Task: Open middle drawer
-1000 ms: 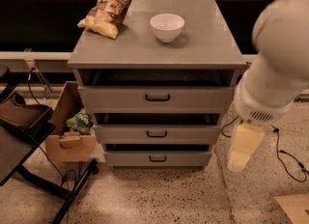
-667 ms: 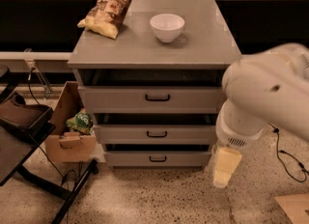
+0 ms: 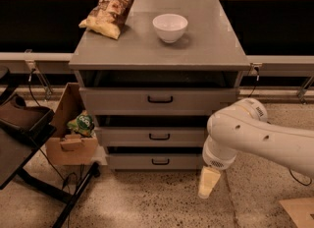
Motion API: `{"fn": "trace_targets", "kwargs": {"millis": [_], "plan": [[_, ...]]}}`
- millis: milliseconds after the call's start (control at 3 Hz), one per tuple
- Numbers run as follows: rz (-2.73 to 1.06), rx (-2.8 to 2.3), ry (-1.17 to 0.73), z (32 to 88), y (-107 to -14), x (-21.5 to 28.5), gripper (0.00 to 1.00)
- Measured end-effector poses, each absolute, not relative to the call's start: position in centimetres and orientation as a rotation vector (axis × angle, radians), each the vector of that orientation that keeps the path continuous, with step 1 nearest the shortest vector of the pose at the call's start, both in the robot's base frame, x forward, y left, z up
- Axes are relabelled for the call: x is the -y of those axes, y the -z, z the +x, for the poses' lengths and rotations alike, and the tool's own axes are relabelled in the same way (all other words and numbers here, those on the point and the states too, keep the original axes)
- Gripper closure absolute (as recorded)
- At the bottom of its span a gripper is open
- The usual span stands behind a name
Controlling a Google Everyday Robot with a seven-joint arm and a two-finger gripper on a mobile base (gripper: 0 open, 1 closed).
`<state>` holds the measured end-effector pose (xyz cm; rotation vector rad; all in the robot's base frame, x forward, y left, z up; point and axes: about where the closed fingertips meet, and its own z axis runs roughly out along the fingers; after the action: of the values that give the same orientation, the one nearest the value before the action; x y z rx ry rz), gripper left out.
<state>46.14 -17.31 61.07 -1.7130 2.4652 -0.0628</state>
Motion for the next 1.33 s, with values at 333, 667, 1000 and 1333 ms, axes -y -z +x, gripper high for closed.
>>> {"fn": "trace_targets", "kwargs": {"millis": [333,667,1000,1333], "plan": [[-1.712,-2.466,0.046,46.2,-60.3,17.1,0.0],[-1.707,-2.464,0.025,48.0,-57.0,16.3,0.0],[-1.725,-2.453,0.041,50.6,-52.5,15.9,0.0],[-1.745,-2.41,0.091,53.9,-48.9,16.1,0.0]]}}
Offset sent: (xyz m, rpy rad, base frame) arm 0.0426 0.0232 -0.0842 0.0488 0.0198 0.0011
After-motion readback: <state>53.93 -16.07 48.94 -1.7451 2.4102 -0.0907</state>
